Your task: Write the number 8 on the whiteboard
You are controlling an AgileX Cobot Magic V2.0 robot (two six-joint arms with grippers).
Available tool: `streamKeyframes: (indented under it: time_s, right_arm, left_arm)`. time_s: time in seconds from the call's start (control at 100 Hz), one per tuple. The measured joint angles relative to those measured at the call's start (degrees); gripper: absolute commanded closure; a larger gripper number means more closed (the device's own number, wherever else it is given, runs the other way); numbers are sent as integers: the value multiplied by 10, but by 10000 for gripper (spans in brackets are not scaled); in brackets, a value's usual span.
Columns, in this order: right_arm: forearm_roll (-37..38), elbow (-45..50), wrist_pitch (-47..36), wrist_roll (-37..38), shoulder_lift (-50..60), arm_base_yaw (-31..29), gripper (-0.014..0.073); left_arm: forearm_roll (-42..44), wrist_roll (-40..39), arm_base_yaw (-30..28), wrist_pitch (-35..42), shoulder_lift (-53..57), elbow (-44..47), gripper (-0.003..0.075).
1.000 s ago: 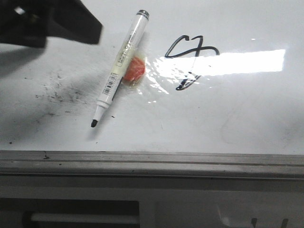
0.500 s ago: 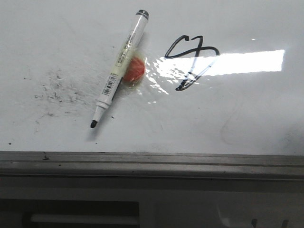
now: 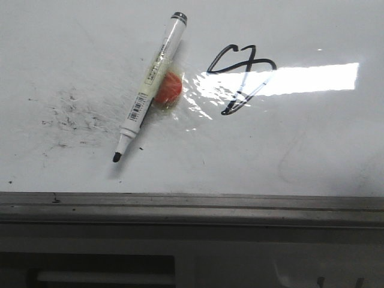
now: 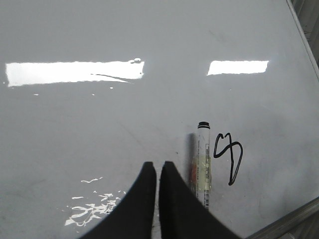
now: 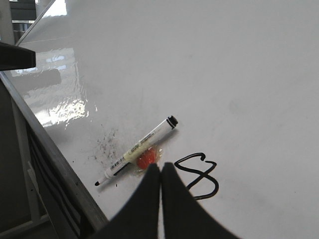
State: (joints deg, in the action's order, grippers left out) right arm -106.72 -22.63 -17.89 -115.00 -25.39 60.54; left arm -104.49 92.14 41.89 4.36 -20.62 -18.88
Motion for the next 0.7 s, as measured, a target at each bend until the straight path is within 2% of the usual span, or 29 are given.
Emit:
streamKeyframes:
  time_s: [0.37,0.46,0.53,0.59,0.64,0.7]
  right_arm:
    - [0,0,1,0,0,0,657]
    - [0,0,1,0,0,0,657]
    - [0,0,1,0,0,0,657]
    - [0,0,1,0,0,0,657]
    - [0,0,1,0,0,0,657]
    - [0,0,1,0,0,0,657]
  left_arm:
    - [17,0,0,12,4,4,741]
    - [49,0,-10,13,15,10,741]
    - [121,-12,-25,1,24,24,741]
    - [232,-56,-44,-27,31,43,741]
    - [339,-135,-65,-57,37,58,741]
    - [482,-276,-97,-87,47,77,741]
